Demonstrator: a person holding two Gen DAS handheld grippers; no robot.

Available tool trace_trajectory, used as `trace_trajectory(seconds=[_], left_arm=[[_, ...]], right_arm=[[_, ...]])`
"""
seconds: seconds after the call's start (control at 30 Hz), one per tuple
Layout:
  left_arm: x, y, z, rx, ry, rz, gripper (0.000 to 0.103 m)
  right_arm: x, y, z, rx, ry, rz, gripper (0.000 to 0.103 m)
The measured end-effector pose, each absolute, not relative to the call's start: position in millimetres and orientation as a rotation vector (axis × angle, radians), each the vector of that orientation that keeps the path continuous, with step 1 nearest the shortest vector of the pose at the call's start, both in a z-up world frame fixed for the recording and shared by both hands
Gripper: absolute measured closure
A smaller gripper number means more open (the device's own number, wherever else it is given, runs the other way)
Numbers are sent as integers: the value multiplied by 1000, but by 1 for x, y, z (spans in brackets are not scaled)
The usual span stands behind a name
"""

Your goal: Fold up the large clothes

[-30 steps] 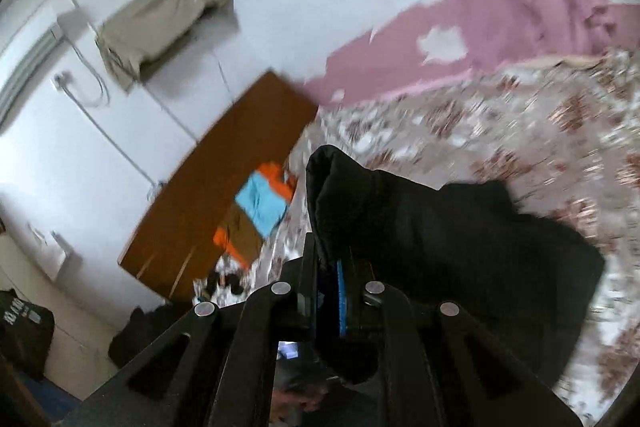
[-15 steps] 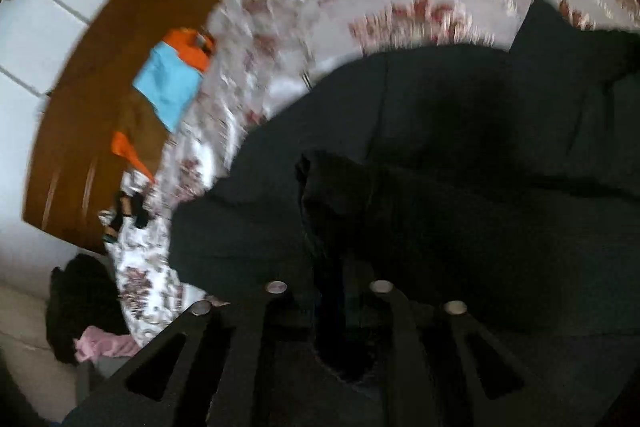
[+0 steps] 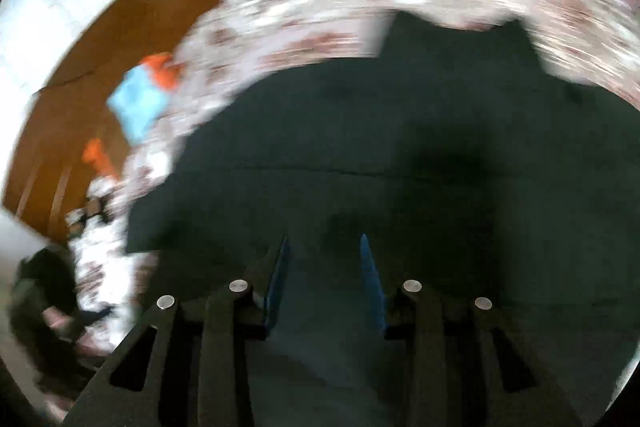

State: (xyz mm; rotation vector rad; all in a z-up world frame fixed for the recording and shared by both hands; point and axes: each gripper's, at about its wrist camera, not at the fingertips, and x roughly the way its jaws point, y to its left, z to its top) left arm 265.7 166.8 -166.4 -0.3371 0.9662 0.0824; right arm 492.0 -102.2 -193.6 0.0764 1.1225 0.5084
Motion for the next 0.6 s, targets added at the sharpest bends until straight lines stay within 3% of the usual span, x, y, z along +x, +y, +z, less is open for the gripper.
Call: trace_trajectory(seconds=[0.1,0.13,0.17,0.2,0.33,0.4,0.47,0.6], left_arm=[[285,153,-164,-314,960,64,0],[292,149,-164,-302,960,64,0],[296,145,-164,-296,965,65,0],[303,141,-167,-292,974,63,0],[311,134,-170,-296,985,54,0],[310,136,-171,-296,979,59,0],[308,141,-173,-320,978,75,0],[300,156,-176,-357,989,105,0]], right_arm=[[500,-185,-222,152,1163,355,70],[499,-211,-227,183,1156,336,77],[498,-223,-229,181,1141,304,96],[496,-242,-228,188,1118,256,103],[482,-275,-220,270,1097,241,103],[476,-253,-209,178,1054,269,90],[466,-217,-197,95,999,342,48],[457,-145,-206,-77,1012,386,44]])
